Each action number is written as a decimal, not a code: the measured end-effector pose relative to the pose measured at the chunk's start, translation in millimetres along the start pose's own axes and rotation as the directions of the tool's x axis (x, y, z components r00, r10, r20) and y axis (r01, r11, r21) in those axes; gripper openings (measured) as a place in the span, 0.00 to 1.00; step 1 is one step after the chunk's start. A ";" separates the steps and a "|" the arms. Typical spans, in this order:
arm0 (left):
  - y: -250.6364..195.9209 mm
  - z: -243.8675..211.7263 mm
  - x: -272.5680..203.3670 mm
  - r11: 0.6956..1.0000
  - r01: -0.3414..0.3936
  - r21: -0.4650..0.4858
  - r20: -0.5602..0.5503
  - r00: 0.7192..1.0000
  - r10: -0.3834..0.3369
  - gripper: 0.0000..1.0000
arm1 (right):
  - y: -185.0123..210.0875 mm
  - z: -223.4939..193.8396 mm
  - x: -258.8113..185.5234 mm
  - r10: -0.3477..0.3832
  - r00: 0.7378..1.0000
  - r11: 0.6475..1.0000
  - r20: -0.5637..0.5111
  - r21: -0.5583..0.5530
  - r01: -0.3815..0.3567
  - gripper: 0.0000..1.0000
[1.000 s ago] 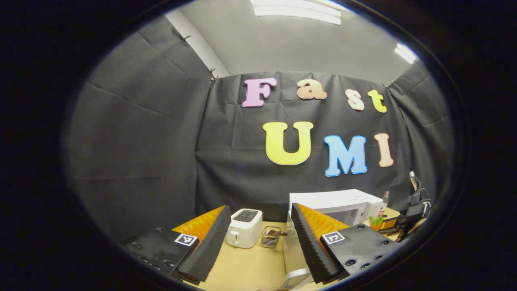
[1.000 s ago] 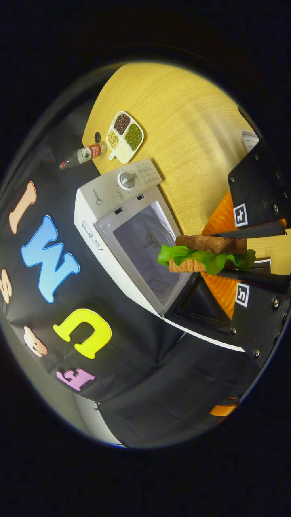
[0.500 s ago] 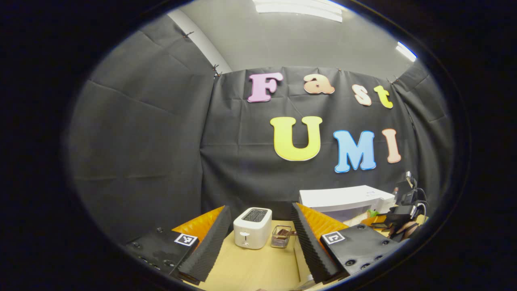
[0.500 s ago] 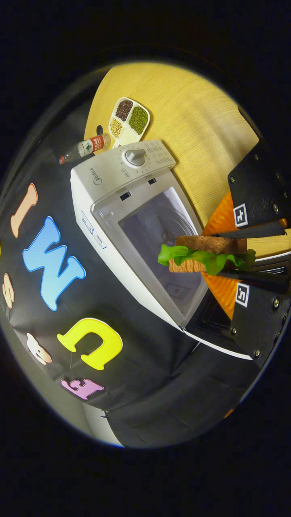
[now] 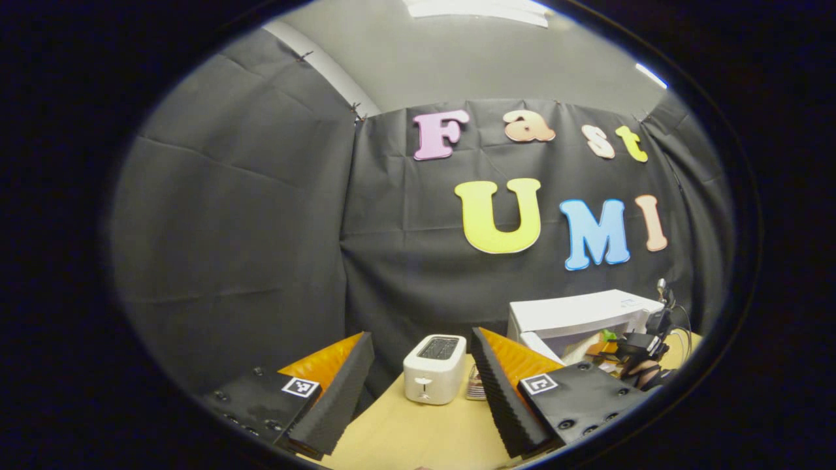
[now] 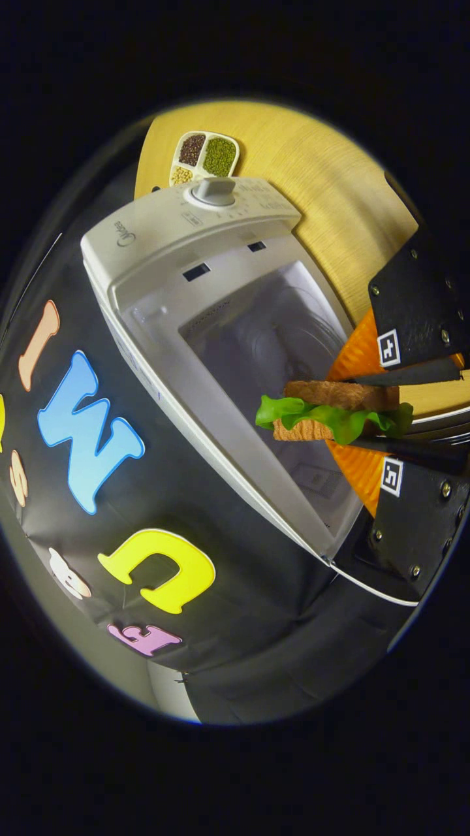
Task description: Open the microwave oven with the left hand, put the food in, and close the microwave oven.
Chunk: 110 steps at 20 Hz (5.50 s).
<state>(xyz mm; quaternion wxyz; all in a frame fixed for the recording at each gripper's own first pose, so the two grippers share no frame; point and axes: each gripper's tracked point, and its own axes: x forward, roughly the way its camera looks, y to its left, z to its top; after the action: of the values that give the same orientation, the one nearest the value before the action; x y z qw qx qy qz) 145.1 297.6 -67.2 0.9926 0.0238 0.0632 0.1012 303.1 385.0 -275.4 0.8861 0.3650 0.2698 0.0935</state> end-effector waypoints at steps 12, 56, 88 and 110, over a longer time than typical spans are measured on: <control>30.3 -19.9 5.2 0.997 -0.069 0.029 -0.034 0.997 0.070 0.99 | -35.9 -6.5 52.5 -0.105 0.994 0.994 0.024 -0.005 0.105 0.36; -41.4 -131.5 -55.6 0.998 -0.062 0.001 -0.188 0.980 0.061 0.52 | -23.9 179.6 -313.4 0.073 0.932 0.762 0.355 -0.622 0.178 0.96; -251.8 -169.9 -46.1 0.899 0.435 -0.049 -0.295 0.854 -0.429 0.07 | -67.7 207.6 -342.9 -0.042 0.911 0.760 0.410 -0.579 0.295 0.96; -405.8 -173.5 48.2 0.739 0.668 -0.087 -0.246 0.704 -0.666 0.07 | -107.2 207.3 -372.9 -0.258 0.828 0.721 0.497 -0.471 0.507 0.96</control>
<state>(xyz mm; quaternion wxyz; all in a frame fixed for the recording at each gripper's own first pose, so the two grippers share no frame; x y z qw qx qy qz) 249.6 -83.7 -269.3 0.9444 -0.0099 0.1980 -0.2624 101.0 49.3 -75.4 0.9890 0.0198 0.1130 -0.0937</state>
